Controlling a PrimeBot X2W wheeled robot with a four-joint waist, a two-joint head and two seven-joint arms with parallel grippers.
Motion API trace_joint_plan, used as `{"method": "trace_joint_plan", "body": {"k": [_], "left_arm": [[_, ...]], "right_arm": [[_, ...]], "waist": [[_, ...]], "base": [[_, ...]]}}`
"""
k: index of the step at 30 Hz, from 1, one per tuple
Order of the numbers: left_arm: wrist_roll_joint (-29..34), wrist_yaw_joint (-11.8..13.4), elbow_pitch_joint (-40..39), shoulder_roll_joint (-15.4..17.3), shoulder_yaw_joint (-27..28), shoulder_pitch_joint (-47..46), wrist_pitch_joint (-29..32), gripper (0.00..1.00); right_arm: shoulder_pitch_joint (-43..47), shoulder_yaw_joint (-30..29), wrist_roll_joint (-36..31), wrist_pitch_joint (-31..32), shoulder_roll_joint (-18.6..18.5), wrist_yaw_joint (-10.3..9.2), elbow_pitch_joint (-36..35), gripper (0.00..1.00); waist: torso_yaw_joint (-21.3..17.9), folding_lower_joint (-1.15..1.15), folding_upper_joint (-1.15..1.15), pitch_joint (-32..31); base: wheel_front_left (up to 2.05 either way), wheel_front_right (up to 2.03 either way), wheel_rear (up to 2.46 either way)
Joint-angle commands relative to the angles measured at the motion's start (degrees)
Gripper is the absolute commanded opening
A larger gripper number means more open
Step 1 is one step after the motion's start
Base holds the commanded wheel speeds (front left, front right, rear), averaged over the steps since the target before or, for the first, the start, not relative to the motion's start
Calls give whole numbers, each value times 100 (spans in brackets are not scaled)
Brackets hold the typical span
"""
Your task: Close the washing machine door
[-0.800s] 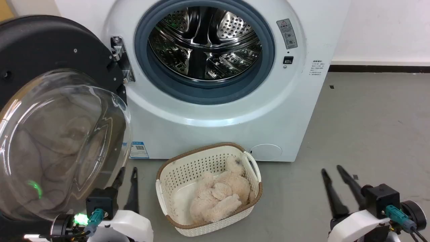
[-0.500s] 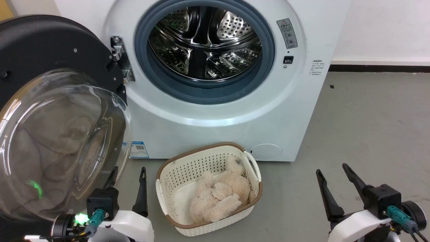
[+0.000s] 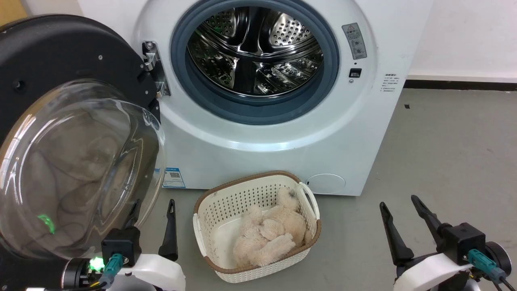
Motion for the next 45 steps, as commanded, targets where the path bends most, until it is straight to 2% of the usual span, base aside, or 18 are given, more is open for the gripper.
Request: {"method": "trace_joint_plan", "body": {"k": [1, 28, 45], "left_arm": [[-40, 39, 1, -1, 6, 41, -62, 100], [-190, 153, -49, -1, -19, 151, -374, 100], [-279, 208, -119, -2, -71, 221, -601, 100]], "right_arm": [[-8, 7, 102, -56, 2, 1, 9, 100], [-3, 175, 362, -367, 4, 1, 32, 100], [-21, 351, 546, -594, 5, 2, 88, 100]], "waist": [[34, 0, 0, -1], [733, 0, 0, -35], [1335, 0, 0, -13]], "base": [[0, 0, 0], [0, 0, 0], [0, 0, 0]]}}
